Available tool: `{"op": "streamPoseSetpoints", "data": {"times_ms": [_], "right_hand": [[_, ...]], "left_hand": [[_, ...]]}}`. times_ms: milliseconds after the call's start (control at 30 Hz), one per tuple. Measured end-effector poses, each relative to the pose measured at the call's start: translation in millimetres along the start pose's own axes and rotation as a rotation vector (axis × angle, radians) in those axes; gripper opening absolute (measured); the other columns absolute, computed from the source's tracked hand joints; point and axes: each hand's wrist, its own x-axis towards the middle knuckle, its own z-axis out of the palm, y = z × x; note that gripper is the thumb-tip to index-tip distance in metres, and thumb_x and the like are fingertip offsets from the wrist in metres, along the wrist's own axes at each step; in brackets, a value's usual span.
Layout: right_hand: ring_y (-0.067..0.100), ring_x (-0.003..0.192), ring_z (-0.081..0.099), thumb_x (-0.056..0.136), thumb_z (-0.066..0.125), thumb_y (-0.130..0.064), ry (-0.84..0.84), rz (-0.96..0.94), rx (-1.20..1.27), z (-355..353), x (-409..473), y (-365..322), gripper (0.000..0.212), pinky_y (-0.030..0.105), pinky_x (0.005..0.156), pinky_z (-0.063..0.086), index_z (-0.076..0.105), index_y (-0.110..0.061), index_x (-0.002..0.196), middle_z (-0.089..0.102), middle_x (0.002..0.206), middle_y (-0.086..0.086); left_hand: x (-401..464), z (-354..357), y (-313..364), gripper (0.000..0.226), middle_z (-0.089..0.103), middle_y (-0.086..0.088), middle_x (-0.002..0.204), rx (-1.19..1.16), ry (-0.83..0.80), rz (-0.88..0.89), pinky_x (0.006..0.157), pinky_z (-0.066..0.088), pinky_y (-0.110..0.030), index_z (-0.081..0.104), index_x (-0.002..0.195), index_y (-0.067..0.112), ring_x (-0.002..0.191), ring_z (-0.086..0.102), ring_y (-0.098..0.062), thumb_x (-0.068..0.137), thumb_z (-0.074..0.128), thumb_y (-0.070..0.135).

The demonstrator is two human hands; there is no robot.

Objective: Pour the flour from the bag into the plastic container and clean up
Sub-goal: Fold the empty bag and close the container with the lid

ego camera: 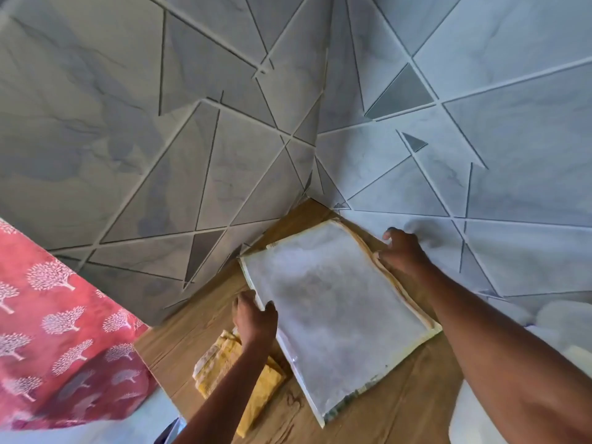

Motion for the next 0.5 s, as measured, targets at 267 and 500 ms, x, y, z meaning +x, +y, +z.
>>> {"op": "streamPoseSetpoints", "data": {"times_ms": [267, 500], "right_hand": [[0.015, 0.087, 0.072, 0.076, 0.085, -0.032, 0.301, -0.077, 0.424, -63.5, -110.2, -30.9, 0.027, 0.029, 0.085, 0.055, 0.072, -0.017, 0.095, 0.075, 0.090, -0.002], [0.002, 0.074, 0.072, 0.077, 0.084, -0.026, 0.595, -0.145, 0.701, -115.7, -244.4, 18.8, 0.015, 0.023, 0.075, 0.057, 0.072, -0.024, 0.084, 0.075, 0.077, -0.011]], "left_hand": [[-76.0, -11.1, 76.2, 0.019, 0.071, 0.003, 0.102, -0.349, -0.132, 0.361, 0.064, 0.046, -0.005, 0.064, 0.111, 0.013, 0.092, 0.070, -0.007, 0.093, 0.068, 0.011], [-176.1, 1.5, 130.4, 0.016, 0.071, 0.018, 0.097, -0.445, -0.338, 0.673, 0.069, 0.053, -0.008, 0.070, 0.107, 0.018, 0.088, 0.070, -0.002, 0.094, 0.066, 0.009]]}}
